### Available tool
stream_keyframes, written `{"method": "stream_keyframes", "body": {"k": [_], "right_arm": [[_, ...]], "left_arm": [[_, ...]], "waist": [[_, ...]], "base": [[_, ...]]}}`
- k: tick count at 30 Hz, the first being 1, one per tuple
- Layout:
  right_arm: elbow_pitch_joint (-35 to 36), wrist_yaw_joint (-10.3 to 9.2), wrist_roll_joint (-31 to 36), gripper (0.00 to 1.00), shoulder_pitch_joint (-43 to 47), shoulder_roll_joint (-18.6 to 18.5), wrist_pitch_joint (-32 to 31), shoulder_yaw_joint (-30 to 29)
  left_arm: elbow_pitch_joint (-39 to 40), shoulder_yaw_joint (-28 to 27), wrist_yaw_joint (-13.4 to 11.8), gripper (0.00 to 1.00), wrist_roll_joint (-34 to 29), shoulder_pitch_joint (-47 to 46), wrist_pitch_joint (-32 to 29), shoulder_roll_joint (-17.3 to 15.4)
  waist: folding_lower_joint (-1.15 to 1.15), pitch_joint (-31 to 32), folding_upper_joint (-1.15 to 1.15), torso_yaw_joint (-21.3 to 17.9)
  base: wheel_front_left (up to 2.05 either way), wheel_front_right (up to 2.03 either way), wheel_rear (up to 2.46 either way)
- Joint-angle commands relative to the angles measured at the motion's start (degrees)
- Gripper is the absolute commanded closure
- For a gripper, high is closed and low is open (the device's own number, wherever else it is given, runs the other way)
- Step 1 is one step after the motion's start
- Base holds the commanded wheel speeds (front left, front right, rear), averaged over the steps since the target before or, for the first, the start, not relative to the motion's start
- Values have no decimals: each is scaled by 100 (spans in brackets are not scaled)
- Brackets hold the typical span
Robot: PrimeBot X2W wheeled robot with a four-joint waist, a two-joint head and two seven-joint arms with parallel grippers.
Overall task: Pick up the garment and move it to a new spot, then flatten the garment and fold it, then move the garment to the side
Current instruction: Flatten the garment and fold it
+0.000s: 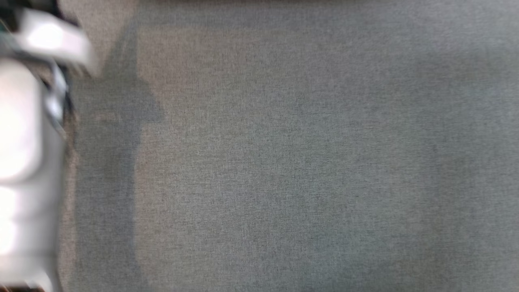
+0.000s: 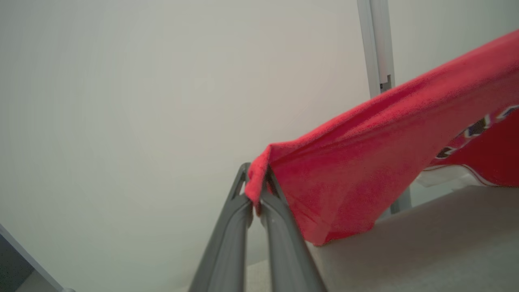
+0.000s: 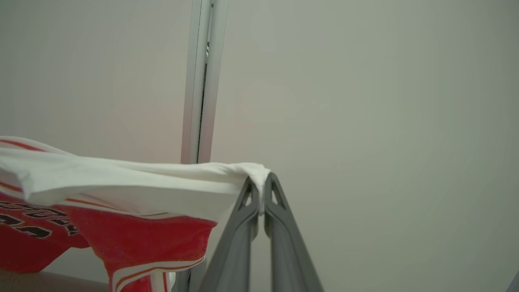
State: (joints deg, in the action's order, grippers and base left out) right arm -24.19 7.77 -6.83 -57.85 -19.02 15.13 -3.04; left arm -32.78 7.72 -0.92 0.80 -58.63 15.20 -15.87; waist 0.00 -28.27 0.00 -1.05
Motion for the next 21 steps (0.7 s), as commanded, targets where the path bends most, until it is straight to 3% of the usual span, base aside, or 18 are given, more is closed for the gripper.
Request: {"method": "stream_keyframes", "body": {"k": [1, 8, 21], "right_arm": [[203, -49, -207, 100, 860, 59, 0, -68], [573, -42, -603, 100, 3165, 515, 0, -19], [118, -41, -656, 100, 5205, 905, 0, 259]], "left_arm": [[83, -85, -138, 100, 138, 790, -9, 70], [337, -75, -150, 100, 326, 2881, -7, 571], [233, -281, -138, 100, 488, 4998, -5, 1051]], "waist": [[0, 236, 0, -41], [0, 839, 0, -168], [0, 2194, 0, -364]], "base": [[0, 0, 0], [0, 0, 0], [0, 0, 0]]}}
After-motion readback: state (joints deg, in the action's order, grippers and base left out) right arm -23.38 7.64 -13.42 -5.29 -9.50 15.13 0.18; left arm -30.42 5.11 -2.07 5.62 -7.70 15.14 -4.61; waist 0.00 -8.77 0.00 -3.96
